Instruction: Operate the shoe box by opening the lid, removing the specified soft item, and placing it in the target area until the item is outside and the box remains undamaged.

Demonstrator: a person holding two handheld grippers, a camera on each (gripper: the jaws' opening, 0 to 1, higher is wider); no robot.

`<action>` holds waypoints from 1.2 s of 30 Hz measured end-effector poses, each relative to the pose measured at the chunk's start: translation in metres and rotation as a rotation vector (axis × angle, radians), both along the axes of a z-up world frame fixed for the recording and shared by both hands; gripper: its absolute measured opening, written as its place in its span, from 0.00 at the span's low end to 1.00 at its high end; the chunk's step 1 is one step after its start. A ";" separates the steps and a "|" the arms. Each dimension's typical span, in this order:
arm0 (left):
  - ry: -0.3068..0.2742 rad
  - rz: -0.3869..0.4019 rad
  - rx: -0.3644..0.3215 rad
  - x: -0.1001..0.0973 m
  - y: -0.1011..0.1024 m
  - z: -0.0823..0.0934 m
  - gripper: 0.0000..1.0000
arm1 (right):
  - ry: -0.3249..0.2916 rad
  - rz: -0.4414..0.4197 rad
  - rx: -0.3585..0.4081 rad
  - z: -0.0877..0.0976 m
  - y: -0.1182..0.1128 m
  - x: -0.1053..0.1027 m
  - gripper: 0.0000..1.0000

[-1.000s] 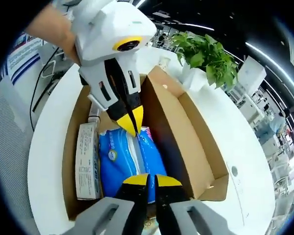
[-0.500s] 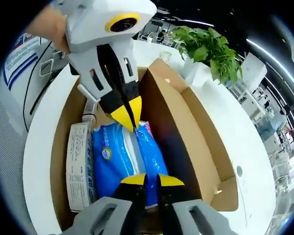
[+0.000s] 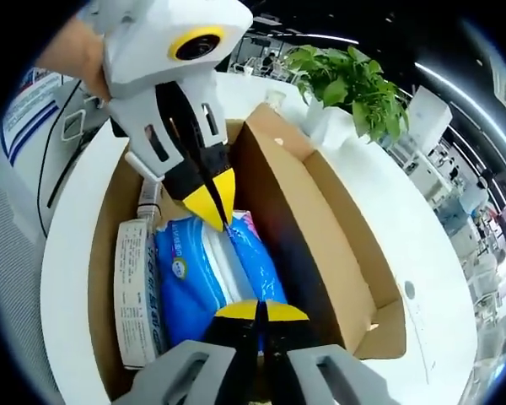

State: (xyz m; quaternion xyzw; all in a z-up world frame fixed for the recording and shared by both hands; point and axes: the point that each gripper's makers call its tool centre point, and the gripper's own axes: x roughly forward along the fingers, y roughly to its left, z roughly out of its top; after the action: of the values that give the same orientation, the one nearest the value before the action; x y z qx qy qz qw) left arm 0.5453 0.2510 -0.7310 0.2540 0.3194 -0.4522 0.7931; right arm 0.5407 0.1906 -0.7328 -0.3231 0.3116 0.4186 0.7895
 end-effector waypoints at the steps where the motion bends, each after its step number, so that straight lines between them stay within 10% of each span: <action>1: -0.003 -0.001 -0.003 0.000 -0.001 0.002 0.00 | -0.003 -0.002 0.002 0.002 -0.001 0.000 0.00; 36: -0.115 -0.009 -0.028 0.005 -0.005 0.058 0.00 | -0.118 -0.007 0.046 0.062 -0.004 0.002 0.00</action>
State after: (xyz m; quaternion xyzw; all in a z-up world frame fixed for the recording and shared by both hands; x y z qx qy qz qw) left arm 0.5503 0.2455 -0.6732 0.2701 0.2657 -0.4449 0.8115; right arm 0.5428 0.1871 -0.6703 -0.3280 0.2560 0.4031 0.8151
